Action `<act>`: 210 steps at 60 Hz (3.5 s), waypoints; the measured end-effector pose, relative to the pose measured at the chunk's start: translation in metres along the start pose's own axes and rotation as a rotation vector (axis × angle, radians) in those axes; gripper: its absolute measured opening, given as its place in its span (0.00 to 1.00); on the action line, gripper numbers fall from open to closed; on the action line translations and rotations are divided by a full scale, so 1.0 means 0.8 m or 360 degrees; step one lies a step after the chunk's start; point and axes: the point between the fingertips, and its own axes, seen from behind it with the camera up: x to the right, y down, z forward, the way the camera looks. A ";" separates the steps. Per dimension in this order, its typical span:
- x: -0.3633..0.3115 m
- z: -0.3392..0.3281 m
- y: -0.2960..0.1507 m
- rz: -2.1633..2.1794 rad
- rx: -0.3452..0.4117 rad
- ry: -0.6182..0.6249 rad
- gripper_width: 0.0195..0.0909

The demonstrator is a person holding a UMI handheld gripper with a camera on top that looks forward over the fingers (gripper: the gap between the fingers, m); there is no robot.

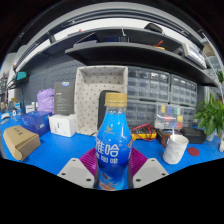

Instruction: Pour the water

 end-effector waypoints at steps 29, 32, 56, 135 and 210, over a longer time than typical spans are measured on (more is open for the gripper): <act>0.021 0.031 -0.019 0.0561 -0.0197 -0.0113 0.27; 0.027 0.036 -0.035 0.0750 -0.0225 -0.0129 0.26; 0.100 0.081 -0.074 0.2290 -0.0225 -0.0159 0.27; 0.420 0.061 -0.211 0.0536 0.0058 0.0268 0.27; 0.471 -0.021 0.059 0.0208 -0.0389 0.0436 0.80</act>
